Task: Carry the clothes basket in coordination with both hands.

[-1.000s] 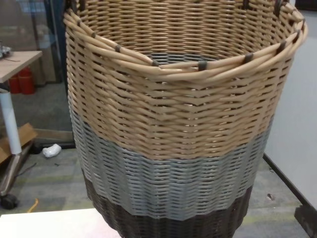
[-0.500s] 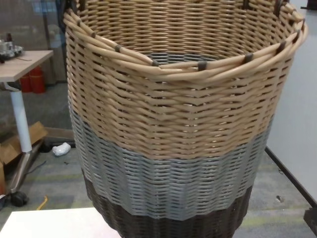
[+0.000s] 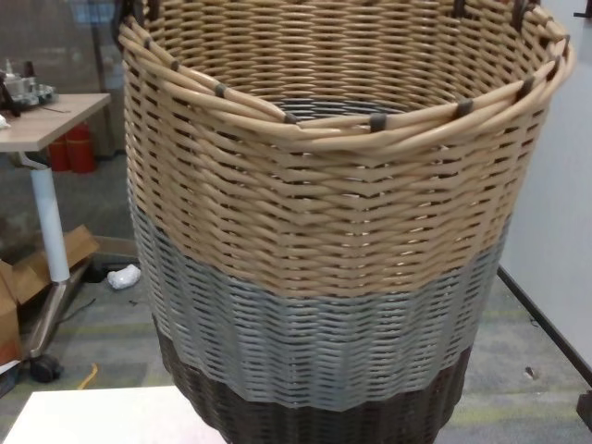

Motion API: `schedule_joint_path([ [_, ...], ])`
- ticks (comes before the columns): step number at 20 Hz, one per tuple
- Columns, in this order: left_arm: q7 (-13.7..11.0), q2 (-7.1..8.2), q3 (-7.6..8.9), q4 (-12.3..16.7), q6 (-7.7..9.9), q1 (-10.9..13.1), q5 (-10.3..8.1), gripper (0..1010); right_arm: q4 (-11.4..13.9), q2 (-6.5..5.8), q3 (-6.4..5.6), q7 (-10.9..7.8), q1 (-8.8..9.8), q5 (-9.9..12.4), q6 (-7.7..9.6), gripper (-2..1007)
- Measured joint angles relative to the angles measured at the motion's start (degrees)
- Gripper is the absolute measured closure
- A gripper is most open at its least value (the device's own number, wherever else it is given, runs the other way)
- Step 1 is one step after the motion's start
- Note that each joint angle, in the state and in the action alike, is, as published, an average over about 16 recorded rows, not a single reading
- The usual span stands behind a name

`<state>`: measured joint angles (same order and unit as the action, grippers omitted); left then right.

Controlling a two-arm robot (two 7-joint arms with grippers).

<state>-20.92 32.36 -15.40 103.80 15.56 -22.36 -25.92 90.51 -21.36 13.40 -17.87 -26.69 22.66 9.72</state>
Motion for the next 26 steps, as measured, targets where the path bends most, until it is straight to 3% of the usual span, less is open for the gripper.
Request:
schedule_joint_path([
  [6, -0.04, 0.24, -0.09, -0.28, -0.19, -0.06, -0.19, 1009, -0.57, -0.27, 1.01, -1.45, -0.73, 0.41, 0.74, 833],
  [11, 0.33, 0.59, 0.09, -0.84, -0.48, 0.15, -0.11, 1009, -1.94, -0.69, 3.06, -4.06, -2.33, 1.04, 1.8, 833],
  [19, 2.09, 1.45, 1.45, -1.61, -0.19, 1.83, 0.88, 1009, -5.43, -1.52, 8.28, -9.58, -6.12, 1.78, 3.35, 834],
  [26, 4.28, 2.34, 3.71, -1.59, 1.14, 4.49, 2.55, 1009, -8.14, -1.71, 12.78, -13.36, -8.97, 1.76, 3.46, 834],
])
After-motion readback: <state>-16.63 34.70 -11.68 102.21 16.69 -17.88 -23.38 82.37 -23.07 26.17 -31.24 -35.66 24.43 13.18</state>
